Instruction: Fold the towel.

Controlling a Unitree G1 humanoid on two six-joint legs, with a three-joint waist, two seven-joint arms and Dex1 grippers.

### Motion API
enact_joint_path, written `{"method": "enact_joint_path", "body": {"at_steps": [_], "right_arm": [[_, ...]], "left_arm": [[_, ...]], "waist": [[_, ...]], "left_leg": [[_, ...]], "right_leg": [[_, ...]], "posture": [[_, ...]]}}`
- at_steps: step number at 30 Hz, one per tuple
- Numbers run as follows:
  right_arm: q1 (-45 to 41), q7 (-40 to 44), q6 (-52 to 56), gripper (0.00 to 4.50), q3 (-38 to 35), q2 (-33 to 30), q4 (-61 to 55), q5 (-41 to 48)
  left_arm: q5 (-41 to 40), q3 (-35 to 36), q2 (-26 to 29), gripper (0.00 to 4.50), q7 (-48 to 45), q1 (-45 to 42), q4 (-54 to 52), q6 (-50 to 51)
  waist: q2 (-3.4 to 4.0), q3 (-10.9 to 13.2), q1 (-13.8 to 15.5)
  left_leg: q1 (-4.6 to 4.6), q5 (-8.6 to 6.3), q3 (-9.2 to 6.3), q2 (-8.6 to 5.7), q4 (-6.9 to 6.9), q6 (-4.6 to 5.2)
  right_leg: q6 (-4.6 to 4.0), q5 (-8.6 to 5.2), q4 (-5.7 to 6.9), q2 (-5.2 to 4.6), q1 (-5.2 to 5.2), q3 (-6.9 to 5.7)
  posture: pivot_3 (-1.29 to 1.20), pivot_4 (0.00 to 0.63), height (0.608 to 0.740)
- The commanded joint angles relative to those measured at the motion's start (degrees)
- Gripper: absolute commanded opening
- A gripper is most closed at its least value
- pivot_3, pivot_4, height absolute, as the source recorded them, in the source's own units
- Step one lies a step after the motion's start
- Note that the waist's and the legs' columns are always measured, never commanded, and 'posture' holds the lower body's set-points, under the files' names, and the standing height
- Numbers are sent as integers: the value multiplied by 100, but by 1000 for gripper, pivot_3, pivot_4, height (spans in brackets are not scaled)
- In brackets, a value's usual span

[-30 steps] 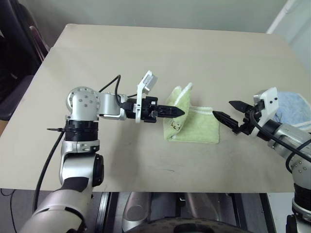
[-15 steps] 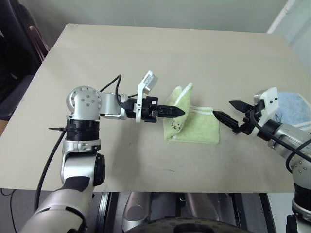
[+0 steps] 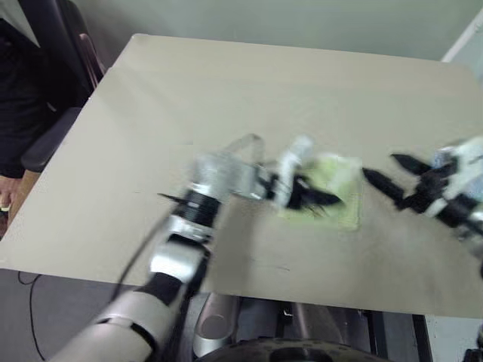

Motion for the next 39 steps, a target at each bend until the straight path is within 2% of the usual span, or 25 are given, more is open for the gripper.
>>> {"method": "enact_joint_path", "body": {"at_steps": [1,5,12,22,30,39], "right_arm": [[138,-15,5,4500,-231,-86,-192,347],[170,-88,-31,4500,-218,-159,-183,449],[218,-138,-88,4500,-190,-273,-138,480],[239,-138,-136,4500,-135,-292,-99,457],[220,-136,-247,4500,30,-291,-2,327],[373,-134,-291,4500,-32,-320,-18,314]], "left_arm": [[333,63,188,27,-431,-176,58,-413],[565,6,148,27,-681,-202,169,-540],[810,247,38,27,-855,-361,361,-674],[987,986,315,27,-711,-788,408,-719],[1063,1112,419,27,-686,-938,173,-639],[673,1920,1637,27,-731,-1156,-611,161]], "waist": [[-44,1,-194],[-9,-1,-232],[-8,0,-178],[-8,0,-177],[-8,0,-176],[-7,-1,-212]], "left_leg": [[8,-7,5,5,0,-14],[17,8,2,3,-16,8],[10,30,-5,-13,-23,38],[8,32,3,-28,-23,48],[4,31,6,-33,-23,50],[8,32,8,-30,-29,49]], "right_leg": [[16,-9,-2,1,1,-5],[31,-11,-2,-1,4,-10],[50,-6,-2,-27,14,-12],[67,-8,-3,-54,13,-21],[77,-12,-5,-61,12,-21],[76,-9,-4,-58,7,-22]], "posture": [[0,150,697],[0,150,697],[0,150,697],[0,150,697],[0,150,697],[0,150,697]]}}
